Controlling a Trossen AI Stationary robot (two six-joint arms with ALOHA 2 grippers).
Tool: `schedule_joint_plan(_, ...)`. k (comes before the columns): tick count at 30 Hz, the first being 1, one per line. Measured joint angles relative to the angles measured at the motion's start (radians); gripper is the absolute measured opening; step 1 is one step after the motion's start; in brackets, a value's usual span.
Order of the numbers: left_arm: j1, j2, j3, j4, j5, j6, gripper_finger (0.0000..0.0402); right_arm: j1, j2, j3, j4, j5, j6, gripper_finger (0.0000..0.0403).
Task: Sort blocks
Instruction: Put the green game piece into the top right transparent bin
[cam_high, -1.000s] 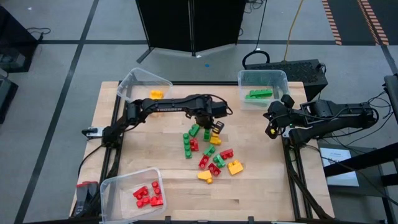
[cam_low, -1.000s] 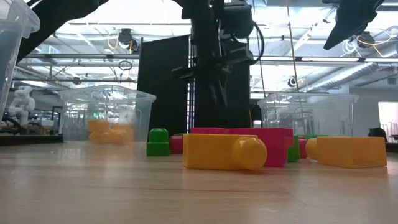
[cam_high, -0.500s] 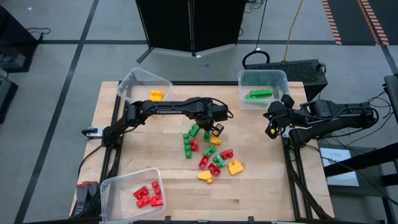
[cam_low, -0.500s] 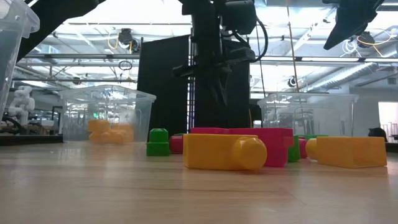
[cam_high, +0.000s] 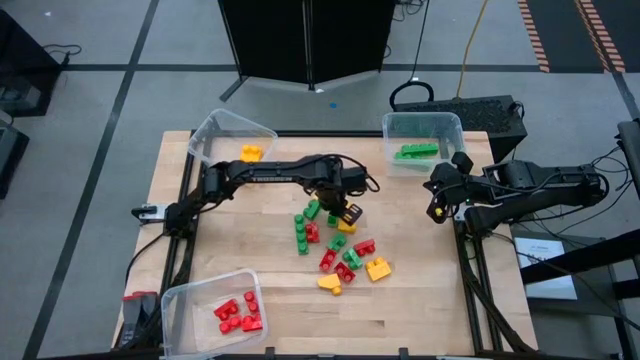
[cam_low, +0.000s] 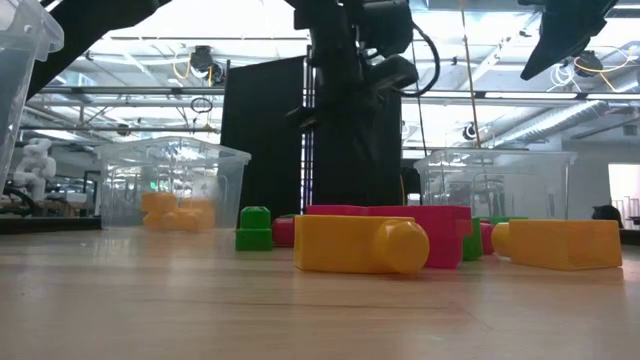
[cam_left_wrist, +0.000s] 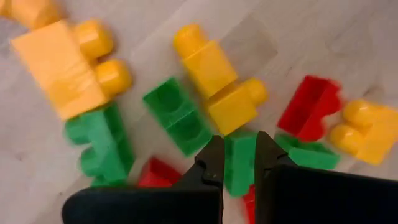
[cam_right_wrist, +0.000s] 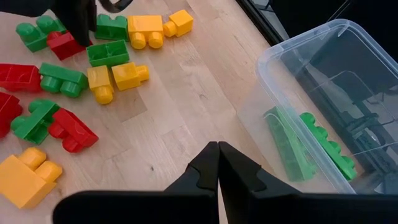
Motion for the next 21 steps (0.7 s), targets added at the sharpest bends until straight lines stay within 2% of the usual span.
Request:
schedule_joint_plan(3,-0.007,-0.009,0.0,0.084,0.018,0.033,0.0,0.0,0.0,0.0,0.0,0.0,0.0,0.0006)
schedule_joint_plan(8,-0.013,-0.048,0.016,0.251,0.179,0.069,0.0,0.0,0.0,0.0,-0.003,0.0,0.002,0.0006)
schedule_joint_plan(13,-0.008,-0.113,0.022,0.412,0.289,0.099,0.0,0.0,0.0,0.0,-0.009,-0.001,0.002,0.0006)
schedule_joint_plan(16,-0.003,-0.167,0.022,0.456,0.324,0.134,0.0,0.0,0.0,0.0,-0.008,0.0,0.0,0.0006)
schedule_joint_plan(21,0.0,-0.249,0.024,0.5,0.321,0.19,0.0,0.0,0.0,0.0,-0.008,0.0,-0.005,0.0006)
